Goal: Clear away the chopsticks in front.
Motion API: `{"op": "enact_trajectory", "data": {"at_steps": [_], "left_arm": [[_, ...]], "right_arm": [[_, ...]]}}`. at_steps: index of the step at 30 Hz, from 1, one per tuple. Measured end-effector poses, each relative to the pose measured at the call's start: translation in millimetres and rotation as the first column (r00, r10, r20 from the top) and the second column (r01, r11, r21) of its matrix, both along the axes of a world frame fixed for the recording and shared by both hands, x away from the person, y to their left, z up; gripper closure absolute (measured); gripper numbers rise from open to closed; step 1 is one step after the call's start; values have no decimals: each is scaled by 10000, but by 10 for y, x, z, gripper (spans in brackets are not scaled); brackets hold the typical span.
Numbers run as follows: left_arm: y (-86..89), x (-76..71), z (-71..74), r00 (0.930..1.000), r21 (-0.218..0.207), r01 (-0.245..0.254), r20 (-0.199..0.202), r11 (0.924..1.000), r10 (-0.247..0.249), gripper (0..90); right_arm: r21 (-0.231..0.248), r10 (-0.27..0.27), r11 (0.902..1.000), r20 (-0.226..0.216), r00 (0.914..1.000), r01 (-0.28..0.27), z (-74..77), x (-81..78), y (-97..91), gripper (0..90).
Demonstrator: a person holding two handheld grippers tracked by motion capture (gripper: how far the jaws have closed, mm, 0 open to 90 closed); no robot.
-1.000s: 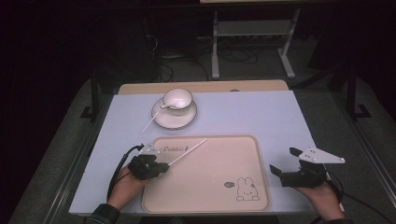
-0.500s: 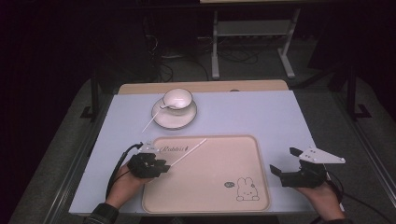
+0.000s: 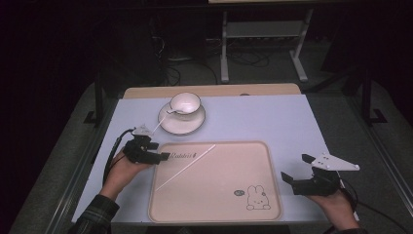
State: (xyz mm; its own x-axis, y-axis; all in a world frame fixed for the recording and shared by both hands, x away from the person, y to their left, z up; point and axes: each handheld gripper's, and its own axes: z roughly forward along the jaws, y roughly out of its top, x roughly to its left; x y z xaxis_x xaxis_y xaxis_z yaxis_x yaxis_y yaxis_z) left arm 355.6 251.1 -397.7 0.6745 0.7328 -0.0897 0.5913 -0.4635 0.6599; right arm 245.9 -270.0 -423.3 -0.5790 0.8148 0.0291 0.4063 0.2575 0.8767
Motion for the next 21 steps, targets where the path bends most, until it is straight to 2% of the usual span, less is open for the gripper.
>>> {"op": "enact_trajectory", "data": {"at_steps": [10, 13, 18, 21], "left_arm": [[57, 574, 121, 9971, 402, -594, 507, 9974, 573, 369], [63, 736, 142, 9941, 540, -867, 708, 9948, 828, 404], [48, 988, 119, 9899, 488, -1131, 909, 9924, 1084, 484], [14, 1119, 80, 9868, 691, -1311, 1047, 9890, 1235, 546]], "right_arm": [[43, -51, 10000, -23, 10000, 51, -8, -1, -21, 18], [64, -75, 10000, -24, 10000, 75, -12, 2, -29, 18], [76, -59, 10000, -22, 10000, 59, -16, 2, -37, 17], [100, -49, 9999, -31, 10000, 49, -17, 7, -41, 17]]}}
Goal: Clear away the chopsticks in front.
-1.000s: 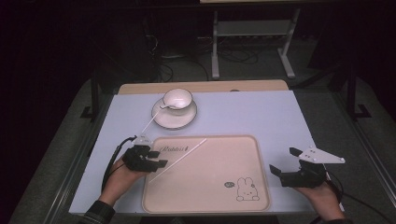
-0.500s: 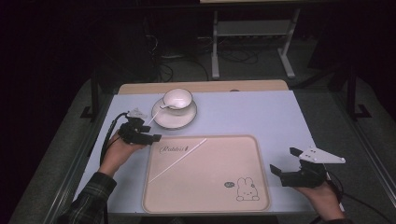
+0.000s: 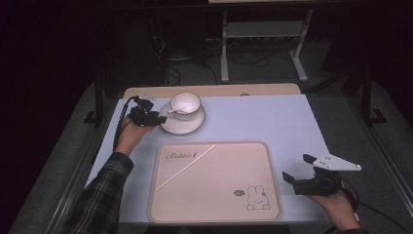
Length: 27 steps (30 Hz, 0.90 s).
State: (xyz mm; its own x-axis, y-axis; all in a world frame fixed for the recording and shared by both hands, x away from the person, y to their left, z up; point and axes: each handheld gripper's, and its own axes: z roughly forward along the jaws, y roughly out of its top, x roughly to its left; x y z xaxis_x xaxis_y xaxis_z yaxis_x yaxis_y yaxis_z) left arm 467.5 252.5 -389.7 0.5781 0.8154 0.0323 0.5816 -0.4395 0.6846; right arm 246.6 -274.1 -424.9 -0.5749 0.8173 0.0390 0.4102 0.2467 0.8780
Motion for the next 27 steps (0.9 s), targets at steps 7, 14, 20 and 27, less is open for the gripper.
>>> {"op": "enact_trajectory", "data": {"at_steps": [7, 14, 20, 27], "left_arm": [[-85, 199, -160, 9996, 103, -281, -47, 9996, 282, 622], [-159, 261, -285, 9991, 504, -370, -209, 9980, 381, 698], [-184, 279, -319, 9987, 733, -482, -107, 9961, 491, 791], [-182, 291, -330, 9969, 781, -775, -47, 9939, 781, 832]], "right_arm": [[51, 0, 10000, -46, 10000, 1, -5, 0, -8, 17], [80, 2, 10000, -18, 10000, -2, -3, -10, -24, 17], [98, 5, 10000, 12, 10000, -5, 3, -18, -19, 17], [110, 2, 9999, 21, 10000, -2, 5, -19, -19, 17]]}}
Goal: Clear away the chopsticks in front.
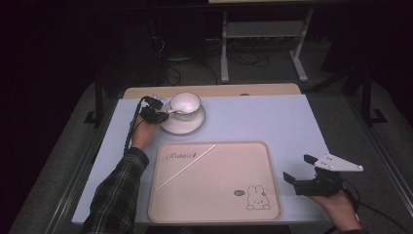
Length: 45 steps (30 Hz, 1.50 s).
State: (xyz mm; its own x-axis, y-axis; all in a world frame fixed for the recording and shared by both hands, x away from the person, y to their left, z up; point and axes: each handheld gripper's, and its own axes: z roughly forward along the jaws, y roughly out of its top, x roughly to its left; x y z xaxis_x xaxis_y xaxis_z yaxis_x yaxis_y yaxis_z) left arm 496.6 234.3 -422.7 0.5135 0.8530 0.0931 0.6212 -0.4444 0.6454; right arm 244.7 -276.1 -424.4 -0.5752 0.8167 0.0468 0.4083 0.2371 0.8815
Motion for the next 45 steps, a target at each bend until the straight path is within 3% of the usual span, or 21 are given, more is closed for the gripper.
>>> {"op": "enact_trajectory", "data": {"at_steps": [6, 15, 21, 31, 39, 45], "left_arm": [[49, 6, 36, 9999, 16, -161, -42, 9999, 161, 844], [282, -56, 224, 9978, -822, -659, -2, 9944, 661, 847], [476, -202, 352, 9962, -1167, -873, -84, 9893, 869, 848], [737, -568, 370, 9930, -1278, -1153, -418, 9851, 1108, 850], [790, -991, 393, 9959, -1624, -894, -270, 9827, 862, 850], [739, -1334, 337, 9988, -1980, -437, -303, 9792, 385, 850]], "right_arm": [[4, -1, 10000, 0, 10000, 1, 0, -1, -4, 17], [2, -19, 10000, 11, 10000, 19, 3, -2, -3, 17], [-1, -24, 10000, -3, 10000, 24, 6, -7, -2, 17], [-34, 2, 10000, 22, 10000, -2, 10, -6, 19, 18], [-54, 20, 10000, 34, 10000, -20, 8, 1, 24, 18], [-36, 33, 10000, 22, 10000, -33, 9, 2, 31, 17]]}}
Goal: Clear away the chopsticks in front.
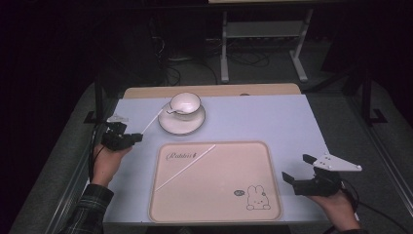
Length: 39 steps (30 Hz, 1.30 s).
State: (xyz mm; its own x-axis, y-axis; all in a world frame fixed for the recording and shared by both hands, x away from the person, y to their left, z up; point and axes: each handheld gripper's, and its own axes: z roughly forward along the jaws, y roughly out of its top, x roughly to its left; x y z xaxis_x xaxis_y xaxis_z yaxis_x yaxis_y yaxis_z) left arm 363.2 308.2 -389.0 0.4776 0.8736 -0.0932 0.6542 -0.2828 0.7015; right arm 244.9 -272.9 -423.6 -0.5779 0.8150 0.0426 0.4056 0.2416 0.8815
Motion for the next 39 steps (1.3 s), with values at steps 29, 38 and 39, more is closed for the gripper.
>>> {"op": "enact_trajectory", "data": {"at_steps": [29, 38, 39], "left_arm": [[-1360, -567, -298, 9348, -250, 3423, -920, 9393, -3431, 848], [-1436, -547, -452, 9337, 370, 3434, -1213, 9385, -3369, 844], [-1437, -550, -461, 9336, 366, 3436, -1215, 9384, -3371, 842]], "right_arm": [[-106, 57, 9999, -9, 10000, -57, 1, 1, 18, 18], [-110, 67, 9999, 7, 10000, -67, 2, -5, 14, 18], [-109, 69, 9999, 25, 10000, -68, 3, -6, 13, 18]]}}
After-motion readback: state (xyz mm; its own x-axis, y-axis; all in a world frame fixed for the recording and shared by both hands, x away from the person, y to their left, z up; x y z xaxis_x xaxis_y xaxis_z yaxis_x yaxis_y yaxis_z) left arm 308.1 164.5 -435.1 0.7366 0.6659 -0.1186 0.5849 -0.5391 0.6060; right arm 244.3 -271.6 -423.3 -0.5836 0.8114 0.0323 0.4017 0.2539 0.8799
